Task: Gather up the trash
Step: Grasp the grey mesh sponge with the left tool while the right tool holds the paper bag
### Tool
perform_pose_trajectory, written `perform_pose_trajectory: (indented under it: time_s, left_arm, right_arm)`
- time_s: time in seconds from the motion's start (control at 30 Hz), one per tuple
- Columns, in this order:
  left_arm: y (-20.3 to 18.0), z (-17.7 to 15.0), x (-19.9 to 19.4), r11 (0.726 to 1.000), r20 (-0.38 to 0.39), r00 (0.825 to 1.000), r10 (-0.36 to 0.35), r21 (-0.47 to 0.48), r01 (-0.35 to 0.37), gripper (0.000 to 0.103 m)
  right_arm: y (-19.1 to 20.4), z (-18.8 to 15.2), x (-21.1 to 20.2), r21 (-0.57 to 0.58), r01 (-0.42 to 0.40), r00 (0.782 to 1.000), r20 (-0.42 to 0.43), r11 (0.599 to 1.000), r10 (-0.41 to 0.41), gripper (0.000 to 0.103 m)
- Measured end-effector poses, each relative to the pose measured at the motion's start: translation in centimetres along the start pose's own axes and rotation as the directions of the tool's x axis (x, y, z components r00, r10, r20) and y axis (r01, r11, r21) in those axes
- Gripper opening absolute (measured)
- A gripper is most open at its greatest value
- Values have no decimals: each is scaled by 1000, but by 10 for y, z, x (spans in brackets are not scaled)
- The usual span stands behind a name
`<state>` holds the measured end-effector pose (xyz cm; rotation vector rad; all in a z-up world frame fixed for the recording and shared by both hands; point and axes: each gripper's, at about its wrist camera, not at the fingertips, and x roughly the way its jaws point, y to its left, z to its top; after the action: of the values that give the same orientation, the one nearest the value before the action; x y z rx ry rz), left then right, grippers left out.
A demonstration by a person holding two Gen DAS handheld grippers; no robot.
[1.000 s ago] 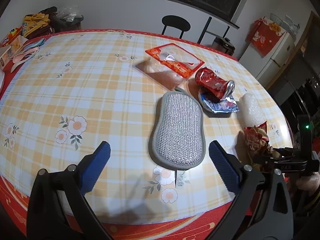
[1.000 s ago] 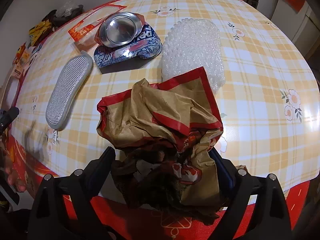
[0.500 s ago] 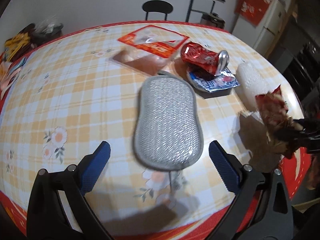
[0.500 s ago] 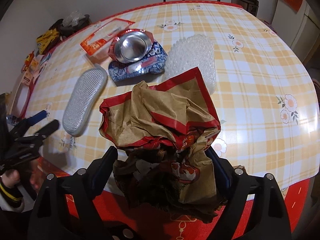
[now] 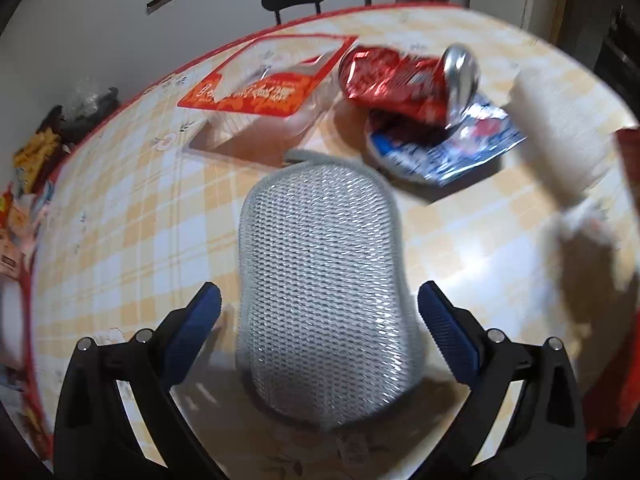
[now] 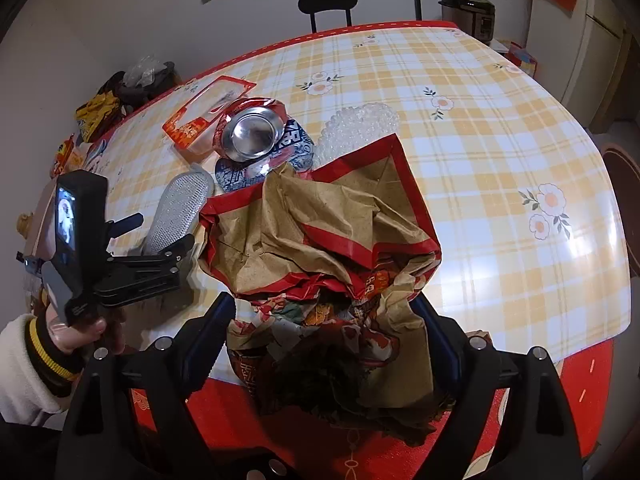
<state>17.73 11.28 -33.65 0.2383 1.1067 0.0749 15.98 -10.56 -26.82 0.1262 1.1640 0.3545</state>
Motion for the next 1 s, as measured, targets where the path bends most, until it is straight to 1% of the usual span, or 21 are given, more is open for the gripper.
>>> perform_pose_trajectory:
  time_s: [0.1,0.2,0.27,0.37,0.47,0.5,0.53,0.57,0.63,0.67,0.7,0.73,0.77,1.0]
  left_arm:
    - [-2,2,8,999,-28,999,31,9,-31,98]
    - [1,6,11,999,-29,999,42,17,-41,98]
    - [4,7,13,999,-34,999,35,19,-34,98]
    - [8,9,15,1000,-43,999,4,20,-3,97]
    - [16,8,10,998,-47,997,-60,-15,59,76]
    - [19,7,8,997,-44,996,-77,-32,75,72]
    - [26,6,3,991,-26,993,-119,-63,117,65]
    - [31,6,-1,986,-14,989,-148,-83,146,62]
    - [43,4,-9,971,6,979,-206,-119,205,49]
    - [48,2,-14,964,20,973,-229,-133,229,47]
    - [50,1,-17,960,28,970,-240,-141,242,42]
    - [55,0,-20,954,38,966,-255,-151,257,39]
    - [59,-2,-23,949,43,963,-266,-162,270,39]
    - [83,-6,-39,926,89,952,-293,-220,306,25]
  right_arm:
    - [-4,-2,-3,10,-3,1000,5,1000,3,86]
    - [-7,-4,-5,14,-5,1000,9,1000,5,86]
    - [-8,-5,-6,16,-9,1000,10,1000,9,86]
    - [-9,-5,-6,18,-12,1000,11,1000,12,86]
    - [-9,-5,-6,19,-19,1000,13,1000,19,86]
    - [-9,-5,-6,18,-21,1000,15,1000,21,86]
    - [-9,-5,-7,18,-23,1000,18,1000,23,86]
    - [-9,-5,-7,18,-25,999,20,1000,25,86]
    - [-8,-4,-9,19,-29,999,27,999,29,86]
    - [-8,-3,-10,20,-30,999,30,999,30,86]
    - [-8,-3,-10,21,-31,999,32,999,30,86]
    - [-8,-2,-11,20,-32,999,35,999,31,86]
    - [-7,-2,-11,20,-32,999,36,999,32,86]
    - [0,1,-12,5,-41,998,40,999,41,86]
